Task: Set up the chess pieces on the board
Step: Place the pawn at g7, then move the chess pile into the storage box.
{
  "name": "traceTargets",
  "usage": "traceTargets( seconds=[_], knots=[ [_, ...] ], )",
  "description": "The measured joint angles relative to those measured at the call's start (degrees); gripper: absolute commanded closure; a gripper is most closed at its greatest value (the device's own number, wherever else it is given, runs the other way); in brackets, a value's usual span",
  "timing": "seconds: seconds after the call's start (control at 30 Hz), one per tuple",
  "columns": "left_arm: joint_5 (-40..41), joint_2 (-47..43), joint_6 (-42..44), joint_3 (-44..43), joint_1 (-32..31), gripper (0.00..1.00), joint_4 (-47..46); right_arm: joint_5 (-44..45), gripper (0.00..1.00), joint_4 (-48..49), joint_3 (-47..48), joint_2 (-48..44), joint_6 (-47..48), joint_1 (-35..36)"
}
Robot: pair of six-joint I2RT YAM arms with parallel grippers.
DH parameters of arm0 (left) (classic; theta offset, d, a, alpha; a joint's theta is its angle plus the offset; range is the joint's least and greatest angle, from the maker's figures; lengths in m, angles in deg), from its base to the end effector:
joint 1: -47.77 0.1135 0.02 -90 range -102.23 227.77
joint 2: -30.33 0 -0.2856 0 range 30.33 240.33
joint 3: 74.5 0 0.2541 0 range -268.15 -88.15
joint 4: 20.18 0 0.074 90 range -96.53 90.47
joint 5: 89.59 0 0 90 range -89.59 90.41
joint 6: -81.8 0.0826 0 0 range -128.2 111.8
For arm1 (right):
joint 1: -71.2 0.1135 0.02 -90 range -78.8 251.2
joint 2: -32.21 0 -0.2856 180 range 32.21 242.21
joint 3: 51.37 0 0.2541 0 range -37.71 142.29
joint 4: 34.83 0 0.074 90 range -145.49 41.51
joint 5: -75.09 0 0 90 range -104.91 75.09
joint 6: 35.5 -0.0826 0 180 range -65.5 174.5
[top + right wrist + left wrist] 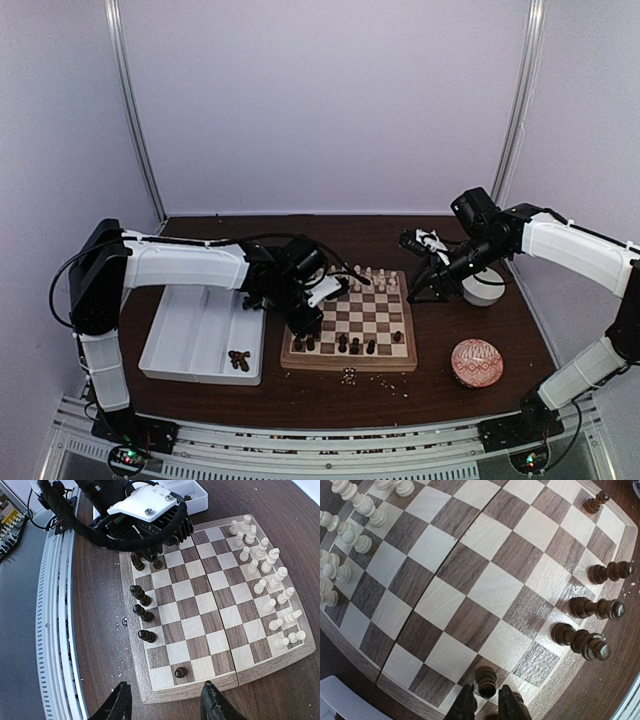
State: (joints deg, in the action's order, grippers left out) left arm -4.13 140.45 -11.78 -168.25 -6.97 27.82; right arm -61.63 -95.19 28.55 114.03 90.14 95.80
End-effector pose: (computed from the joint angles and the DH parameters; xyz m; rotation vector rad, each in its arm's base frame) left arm 0.2427 -0.3546 0.1691 1.2147 2.4798 -0.4016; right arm 0.2424 0.1771 0.2722 -1.4371 1.9630 0.9825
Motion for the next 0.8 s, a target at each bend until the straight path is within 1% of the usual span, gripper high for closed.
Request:
traceTargets(
  seconds=[0.1, 0.2, 0.37, 0.47, 0.53, 0.67, 0.73, 0.8],
  knots=[
    [0.0, -0.2, 0.0, -1.2, 0.0, 0.82, 0.4, 0.0, 0.52, 0.0, 0.0, 0.0, 0.0, 0.0],
    [0.7, -1.4, -0.2, -2.1, 0.0, 0.79, 0.7, 0.0, 0.52, -0.1, 0.0, 0.0, 0.0, 0.0],
    [4.5, -6.2, -3.4, -1.9, 1.4, 0.76, 1.1, 0.0, 0.52, -0.2, 0.0, 0.0, 0.0, 0.0],
    [8.2, -11.7, -7.3, 0.7, 5.1, 0.73, 0.4, 0.0, 0.52, -0.2, 0.0, 0.0, 0.0, 0.0],
    [10.3, -15.7, -10.5, 3.9, 9.4, 0.72, -0.2, 0.0, 0.52, -0.2, 0.0, 0.0, 0.0, 0.0],
    [11.0, -18.2, -14.5, 9.9, 16.6, 0.71, -0.9, 0.0, 0.52, -0.2, 0.0, 0.0, 0.0, 0.0],
    [10.8, -17.9, -15.9, 12.8, 17.7, 0.69, -0.4, 0.0, 0.52, -0.2, 0.0, 0.0, 0.1, 0.0],
    [10.7, -17.5, -17.0, 15.1, 17.4, 0.67, 0.3, 0.0, 0.52, -0.2, 0.0, 0.0, 0.1, 0.0]
  ],
)
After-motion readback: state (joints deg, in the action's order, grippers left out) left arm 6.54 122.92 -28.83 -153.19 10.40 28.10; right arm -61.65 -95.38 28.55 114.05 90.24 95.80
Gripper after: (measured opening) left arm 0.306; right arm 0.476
